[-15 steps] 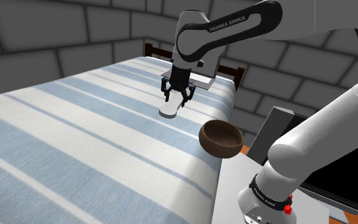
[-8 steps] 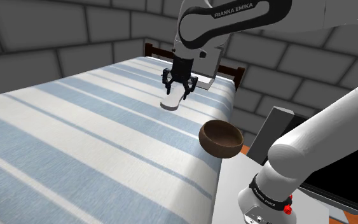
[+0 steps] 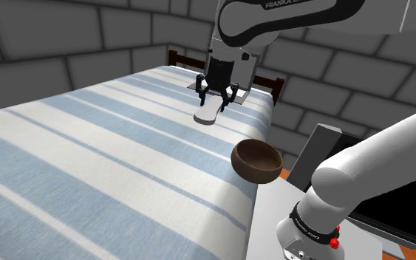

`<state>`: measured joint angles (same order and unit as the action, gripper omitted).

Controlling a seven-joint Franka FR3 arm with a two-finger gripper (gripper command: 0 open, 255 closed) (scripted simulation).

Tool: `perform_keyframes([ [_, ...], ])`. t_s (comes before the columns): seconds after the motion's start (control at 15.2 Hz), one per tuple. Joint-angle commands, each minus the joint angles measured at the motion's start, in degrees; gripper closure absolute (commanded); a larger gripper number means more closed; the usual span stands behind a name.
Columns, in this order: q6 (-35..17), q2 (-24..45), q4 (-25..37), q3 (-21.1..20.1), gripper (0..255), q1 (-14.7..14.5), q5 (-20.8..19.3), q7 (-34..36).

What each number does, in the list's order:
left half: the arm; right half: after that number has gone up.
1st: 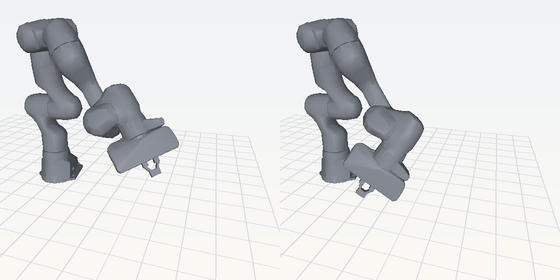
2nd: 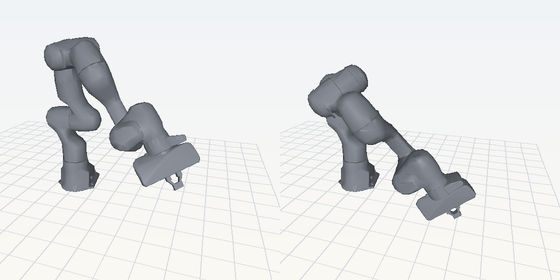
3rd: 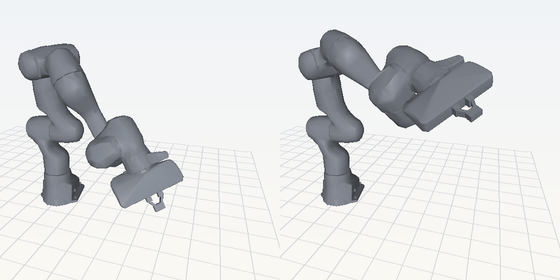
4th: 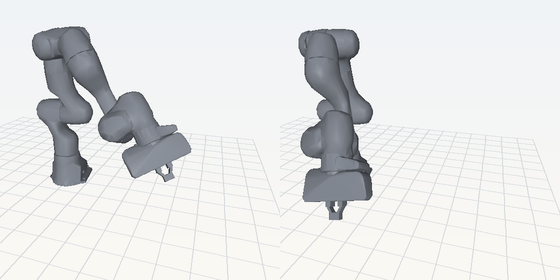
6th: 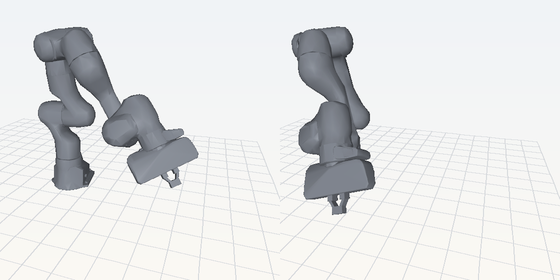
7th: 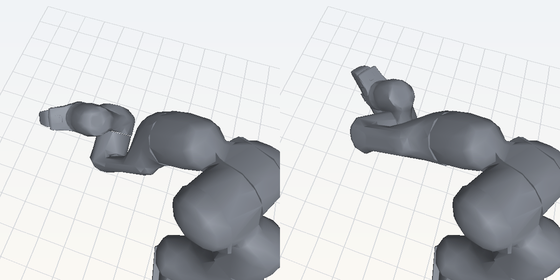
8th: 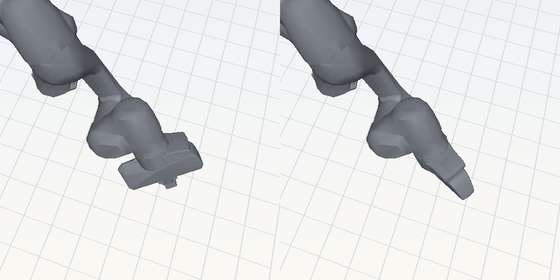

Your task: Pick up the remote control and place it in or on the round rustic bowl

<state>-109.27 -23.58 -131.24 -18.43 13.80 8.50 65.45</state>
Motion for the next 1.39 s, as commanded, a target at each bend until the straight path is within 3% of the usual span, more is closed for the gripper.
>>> perform_keyframes([
  [0.0, 1.2, -4.6, -3.4, 1.1, 255, -0.5, 0.9, -1.2],
  [0.46, 7.5, -22.5, -15.4, 4.7, 255, -2.9, 2.4, -3.9],
  [0.92, 18.4, -41.7, -24.0, 8.5, 255, -4.9, 1.4, -5.2],
  [1.32, 14.5, -42.9, -29.0, 7.7, 255, -5.4, 2.2, -5.3],
])
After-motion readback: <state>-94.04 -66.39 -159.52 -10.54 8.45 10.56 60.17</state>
